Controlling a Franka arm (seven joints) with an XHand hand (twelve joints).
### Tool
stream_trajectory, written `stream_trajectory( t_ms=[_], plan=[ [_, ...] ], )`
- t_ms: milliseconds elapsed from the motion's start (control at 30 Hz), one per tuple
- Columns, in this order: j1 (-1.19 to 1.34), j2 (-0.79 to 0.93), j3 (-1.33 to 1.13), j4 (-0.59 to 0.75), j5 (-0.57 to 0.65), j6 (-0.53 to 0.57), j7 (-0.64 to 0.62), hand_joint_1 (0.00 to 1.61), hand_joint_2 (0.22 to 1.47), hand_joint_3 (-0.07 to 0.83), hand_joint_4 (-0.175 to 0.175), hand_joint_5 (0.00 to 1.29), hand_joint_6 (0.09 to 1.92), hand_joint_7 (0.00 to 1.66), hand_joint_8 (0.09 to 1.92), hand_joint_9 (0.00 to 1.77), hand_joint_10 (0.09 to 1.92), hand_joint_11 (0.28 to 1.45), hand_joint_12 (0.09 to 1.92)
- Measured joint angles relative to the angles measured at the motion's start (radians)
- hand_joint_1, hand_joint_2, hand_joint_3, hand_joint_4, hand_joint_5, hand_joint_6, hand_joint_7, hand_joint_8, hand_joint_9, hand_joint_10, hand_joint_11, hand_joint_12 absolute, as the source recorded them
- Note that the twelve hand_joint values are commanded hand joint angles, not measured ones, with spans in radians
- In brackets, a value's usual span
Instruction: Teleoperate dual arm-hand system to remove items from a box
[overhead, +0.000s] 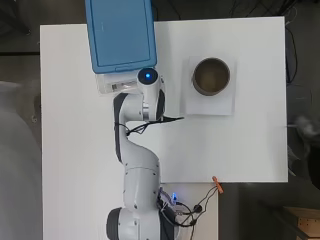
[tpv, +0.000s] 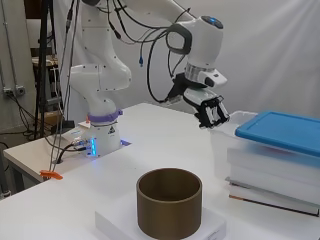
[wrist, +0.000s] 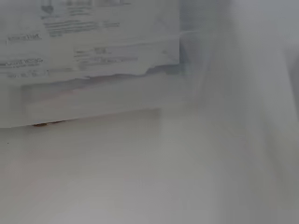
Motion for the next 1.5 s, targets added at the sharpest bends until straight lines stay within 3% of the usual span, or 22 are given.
stream_trajectory(
  t_ms=[133,233,433,600,767,900,1200,1500],
  plan=[
    [0.06,-0.12,-0.067,-0.021,0.075,-0.024,-0.036,0.95,1.19,0.001,0.175,0.84,1.21,1.28,1.92,1.46,1.92,0.93,1.69],
    [0.076,-0.112,-0.083,0.013,0.139,-0.03,-0.049,0.96,1.18,-0.001,0.175,0.85,1.2,1.27,1.92,1.45,1.92,0.94,1.69],
    [0.086,0.055,-0.038,0.152,-0.051,-0.045,-0.08,0.96,1.18,-0.001,0.175,0.85,1.19,1.25,1.92,1.43,1.92,0.93,1.7],
    [-0.332,-0.083,0.351,0.231,0.075,-0.094,-0.186,0.96,1.18,-0.001,0.175,0.86,1.18,1.22,1.92,1.41,1.92,0.9,1.7],
    [-1.027,-0.382,0.887,0.334,0.319,-0.154,-0.328,0.96,1.17,0.0,0.175,0.86,1.17,1.2,1.92,1.4,1.92,0.86,1.69],
    [-1.243,-0.505,1.1,0.39,0.433,-0.171,-0.408,0.96,1.18,0.0,0.175,0.86,1.18,1.19,1.92,1.38,1.91,0.84,1.67],
    [-1.213,-0.514,1.097,0.4,0.47,-0.195,-0.463,0.95,1.18,0.001,0.175,0.85,1.2,1.17,1.92,1.36,1.9,0.84,1.68],
    [-0.97,-0.509,0.892,0.325,0.523,-0.223,-0.534,0.94,1.19,0.001,0.175,0.83,1.21,1.25,1.92,1.44,1.92,0.99,1.76]
  ],
)
